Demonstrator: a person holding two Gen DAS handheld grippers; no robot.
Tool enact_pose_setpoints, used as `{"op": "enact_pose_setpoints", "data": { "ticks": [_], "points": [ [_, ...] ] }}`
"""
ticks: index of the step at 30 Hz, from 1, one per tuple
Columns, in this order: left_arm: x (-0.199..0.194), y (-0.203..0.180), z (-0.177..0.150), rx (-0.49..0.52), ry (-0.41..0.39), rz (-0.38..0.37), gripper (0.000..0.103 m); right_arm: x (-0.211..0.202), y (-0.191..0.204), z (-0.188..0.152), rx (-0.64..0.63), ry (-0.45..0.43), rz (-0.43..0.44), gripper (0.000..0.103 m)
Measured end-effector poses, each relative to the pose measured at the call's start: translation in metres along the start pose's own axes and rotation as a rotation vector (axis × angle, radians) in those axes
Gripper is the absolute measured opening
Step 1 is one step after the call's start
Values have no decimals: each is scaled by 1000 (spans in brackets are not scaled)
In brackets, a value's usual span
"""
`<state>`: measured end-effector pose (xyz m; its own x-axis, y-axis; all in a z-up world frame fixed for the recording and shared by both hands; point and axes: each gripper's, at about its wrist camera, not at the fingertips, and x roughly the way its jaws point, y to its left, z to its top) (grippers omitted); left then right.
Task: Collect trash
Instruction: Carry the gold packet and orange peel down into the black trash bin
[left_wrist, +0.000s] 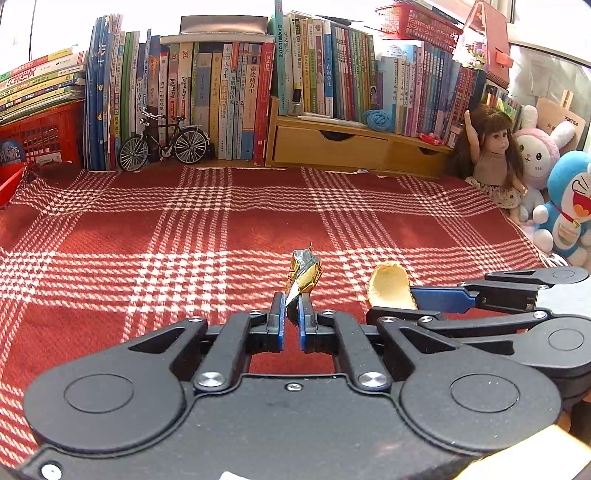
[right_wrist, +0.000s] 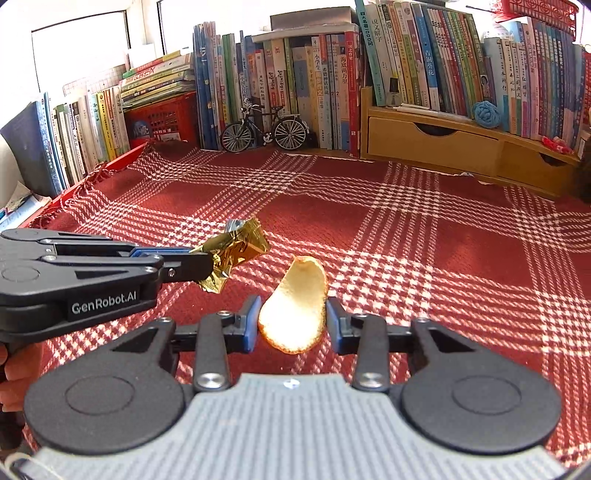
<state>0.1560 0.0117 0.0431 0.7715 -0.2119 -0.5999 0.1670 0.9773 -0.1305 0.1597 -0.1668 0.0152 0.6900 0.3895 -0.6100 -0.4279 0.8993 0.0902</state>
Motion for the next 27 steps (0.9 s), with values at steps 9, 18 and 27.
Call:
{"op": "enact_pose_setpoints", "data": {
  "ticks": [9,18,27],
  "points": [
    [-48,-24,-25,34,-8,-32,6,-50,3,-23,18,-25,-14,43],
    [-89,-39,-43,47,-13,-54,7,-96,14,-43,23,-51,-16,44],
    [-129,-49,-64,56,-38,-85,7,-131,27,-60,23,-79,-2,44]
  ]
}}
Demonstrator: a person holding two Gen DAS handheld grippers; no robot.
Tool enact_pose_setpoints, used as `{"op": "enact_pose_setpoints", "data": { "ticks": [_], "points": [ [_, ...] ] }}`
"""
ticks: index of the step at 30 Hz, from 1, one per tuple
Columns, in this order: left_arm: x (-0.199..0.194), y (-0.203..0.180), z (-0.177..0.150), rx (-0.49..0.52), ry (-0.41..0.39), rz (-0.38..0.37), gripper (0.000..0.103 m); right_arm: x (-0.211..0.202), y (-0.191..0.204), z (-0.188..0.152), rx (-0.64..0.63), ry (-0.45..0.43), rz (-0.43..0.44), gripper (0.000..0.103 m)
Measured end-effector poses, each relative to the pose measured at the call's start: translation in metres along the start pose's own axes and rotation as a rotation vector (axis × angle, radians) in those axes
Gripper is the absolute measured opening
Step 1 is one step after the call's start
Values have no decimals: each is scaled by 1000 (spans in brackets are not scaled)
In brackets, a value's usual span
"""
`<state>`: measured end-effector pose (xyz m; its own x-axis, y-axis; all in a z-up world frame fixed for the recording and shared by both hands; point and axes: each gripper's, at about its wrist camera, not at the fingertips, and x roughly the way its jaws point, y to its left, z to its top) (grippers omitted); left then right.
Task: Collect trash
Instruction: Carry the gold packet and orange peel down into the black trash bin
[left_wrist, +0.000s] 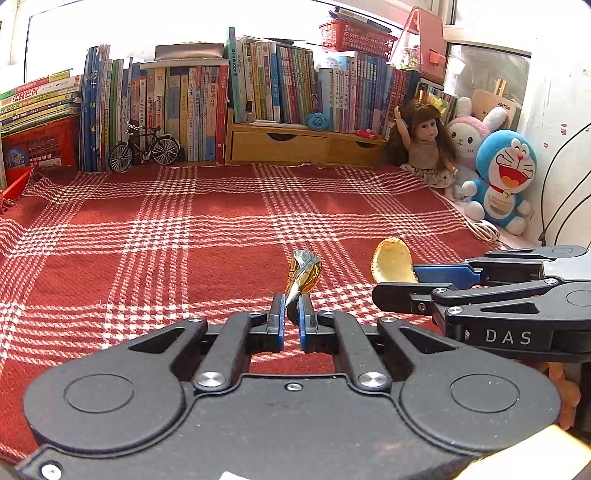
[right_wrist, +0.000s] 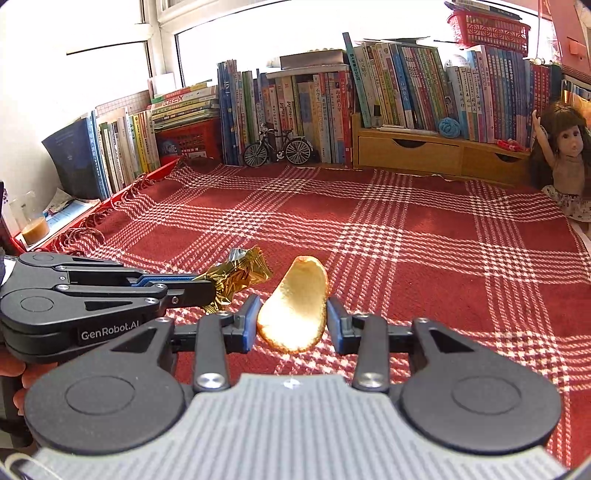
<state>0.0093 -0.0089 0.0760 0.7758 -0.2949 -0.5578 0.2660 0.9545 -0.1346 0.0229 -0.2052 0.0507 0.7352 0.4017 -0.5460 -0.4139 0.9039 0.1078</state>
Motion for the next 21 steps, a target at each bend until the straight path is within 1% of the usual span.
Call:
{"op": "enact_pose_setpoints", "data": {
  "ticks": [5,12,21],
  "points": [
    [-18,-8,-8,20,-21,-6,7,-18,7,-11,0,-9,13,44],
    [-33,-17,-26,38,-23,-19,7,-33,15,-27,-2,-15,26,45],
    [-42,-25,-56,47,17,-32,7,-44,22,-52,8,-1,42,45]
  ]
}}
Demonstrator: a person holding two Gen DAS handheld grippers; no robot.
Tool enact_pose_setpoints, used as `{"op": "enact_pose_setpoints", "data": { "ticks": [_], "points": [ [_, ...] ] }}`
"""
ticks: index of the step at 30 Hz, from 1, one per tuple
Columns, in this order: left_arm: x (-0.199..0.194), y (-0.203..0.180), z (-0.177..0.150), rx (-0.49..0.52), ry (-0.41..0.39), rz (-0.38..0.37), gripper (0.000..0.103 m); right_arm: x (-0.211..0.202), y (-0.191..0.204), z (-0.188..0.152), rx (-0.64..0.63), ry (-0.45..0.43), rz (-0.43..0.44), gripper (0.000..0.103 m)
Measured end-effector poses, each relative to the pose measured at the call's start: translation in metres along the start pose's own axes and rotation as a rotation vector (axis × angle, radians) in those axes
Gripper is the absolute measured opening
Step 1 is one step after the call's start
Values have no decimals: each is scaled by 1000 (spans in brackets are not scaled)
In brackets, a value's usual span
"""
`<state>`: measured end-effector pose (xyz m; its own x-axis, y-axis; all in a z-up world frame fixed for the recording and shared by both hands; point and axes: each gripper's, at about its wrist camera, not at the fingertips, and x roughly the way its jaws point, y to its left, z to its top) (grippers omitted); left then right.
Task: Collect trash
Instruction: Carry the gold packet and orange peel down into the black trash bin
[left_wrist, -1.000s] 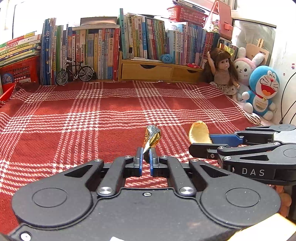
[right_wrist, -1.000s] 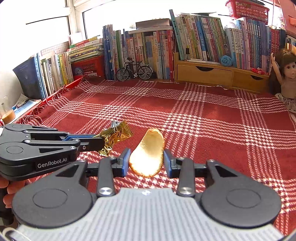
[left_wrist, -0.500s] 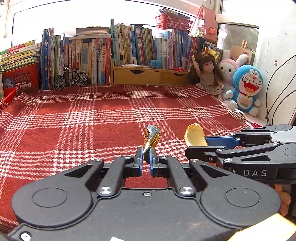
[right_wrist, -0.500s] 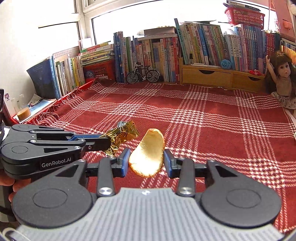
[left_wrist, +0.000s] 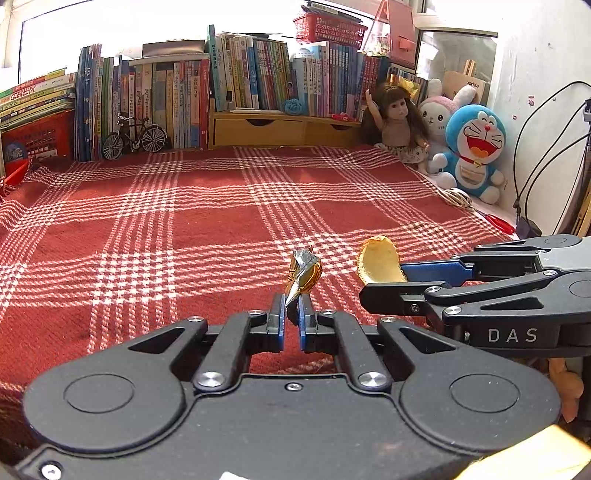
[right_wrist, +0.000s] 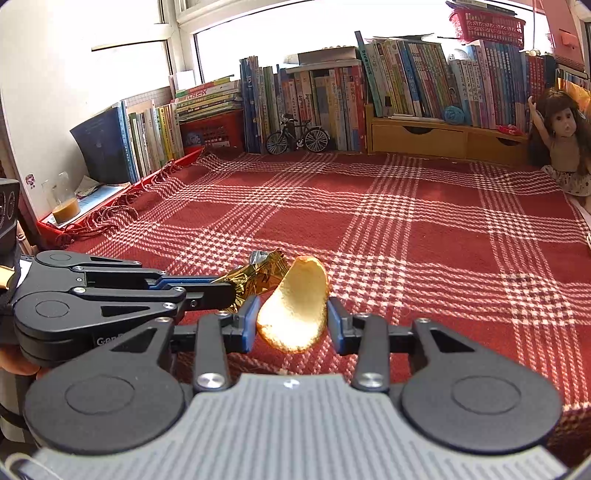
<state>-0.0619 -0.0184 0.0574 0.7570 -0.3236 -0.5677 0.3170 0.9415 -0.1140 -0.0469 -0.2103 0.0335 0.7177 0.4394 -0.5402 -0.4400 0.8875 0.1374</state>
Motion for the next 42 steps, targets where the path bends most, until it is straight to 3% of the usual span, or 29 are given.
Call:
{"op": "enact_pose_setpoints", "data": {
  "ticks": [16,29,42],
  "points": [
    [-2,-5,-67,-34,121,-2,7,8,2,-58,88,131,25,45],
    [0,-11,-100,-35,226,-28,7,21,7,-98,139,271,44,45],
    [28,-11,-128,-92,422,-50,7,42,6,-129,166,415,23,46]
  ]
}}
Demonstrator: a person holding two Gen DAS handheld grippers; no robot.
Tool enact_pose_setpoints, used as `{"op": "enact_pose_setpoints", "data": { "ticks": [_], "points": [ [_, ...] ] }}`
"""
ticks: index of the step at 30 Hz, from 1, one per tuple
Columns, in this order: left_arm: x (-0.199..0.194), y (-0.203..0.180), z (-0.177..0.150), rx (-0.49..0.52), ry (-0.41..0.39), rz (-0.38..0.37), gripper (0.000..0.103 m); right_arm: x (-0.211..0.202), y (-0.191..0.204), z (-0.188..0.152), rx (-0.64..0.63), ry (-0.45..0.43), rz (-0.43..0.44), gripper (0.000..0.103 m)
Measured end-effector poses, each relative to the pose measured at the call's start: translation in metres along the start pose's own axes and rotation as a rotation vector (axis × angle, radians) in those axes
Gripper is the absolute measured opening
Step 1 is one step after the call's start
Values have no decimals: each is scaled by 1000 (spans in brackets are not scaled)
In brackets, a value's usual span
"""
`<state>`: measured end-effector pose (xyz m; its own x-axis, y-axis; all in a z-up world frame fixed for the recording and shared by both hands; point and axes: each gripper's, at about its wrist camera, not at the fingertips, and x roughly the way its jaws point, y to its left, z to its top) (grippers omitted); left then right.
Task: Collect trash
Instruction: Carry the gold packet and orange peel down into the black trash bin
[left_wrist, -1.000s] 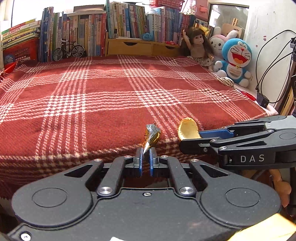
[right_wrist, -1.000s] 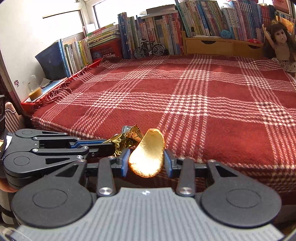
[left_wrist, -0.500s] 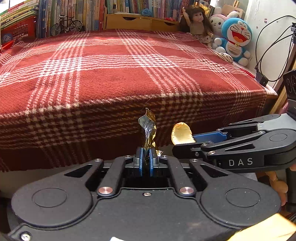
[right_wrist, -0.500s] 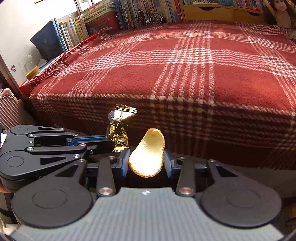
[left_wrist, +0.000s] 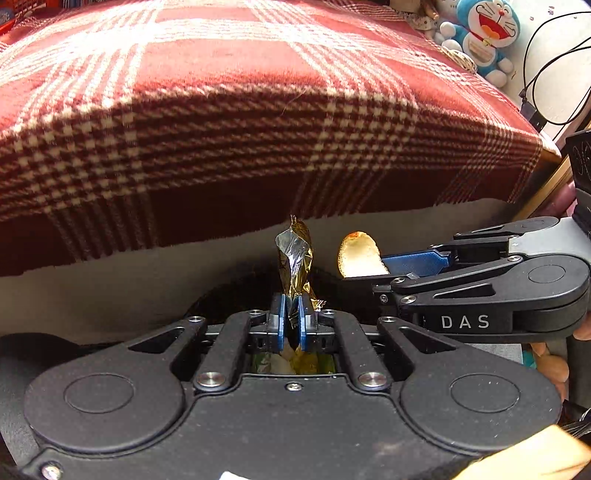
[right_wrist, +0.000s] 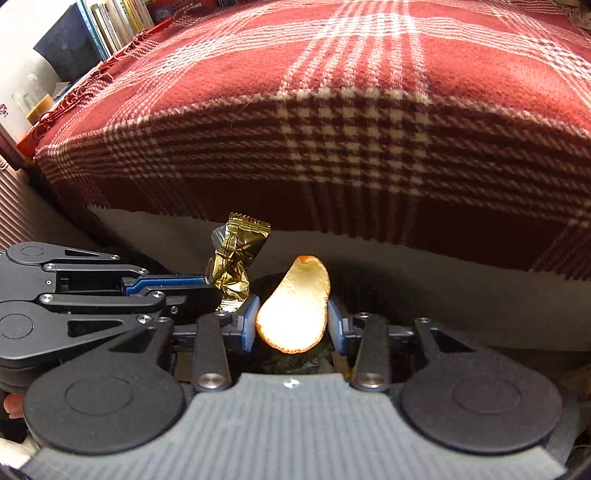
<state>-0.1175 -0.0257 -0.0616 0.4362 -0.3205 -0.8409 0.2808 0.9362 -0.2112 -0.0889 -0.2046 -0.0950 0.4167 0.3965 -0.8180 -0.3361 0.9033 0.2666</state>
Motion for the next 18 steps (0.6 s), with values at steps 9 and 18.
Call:
{"op": "enact_pose_setpoints", "data": {
  "ticks": [9,18],
  "points": [
    [36,9,0,1,128,16,7,18,-6,-1,50,59,-14,47],
    [70,17,-10,-33,235,30,7,37,-17,-2,122,125,-24,48]
  ]
}}
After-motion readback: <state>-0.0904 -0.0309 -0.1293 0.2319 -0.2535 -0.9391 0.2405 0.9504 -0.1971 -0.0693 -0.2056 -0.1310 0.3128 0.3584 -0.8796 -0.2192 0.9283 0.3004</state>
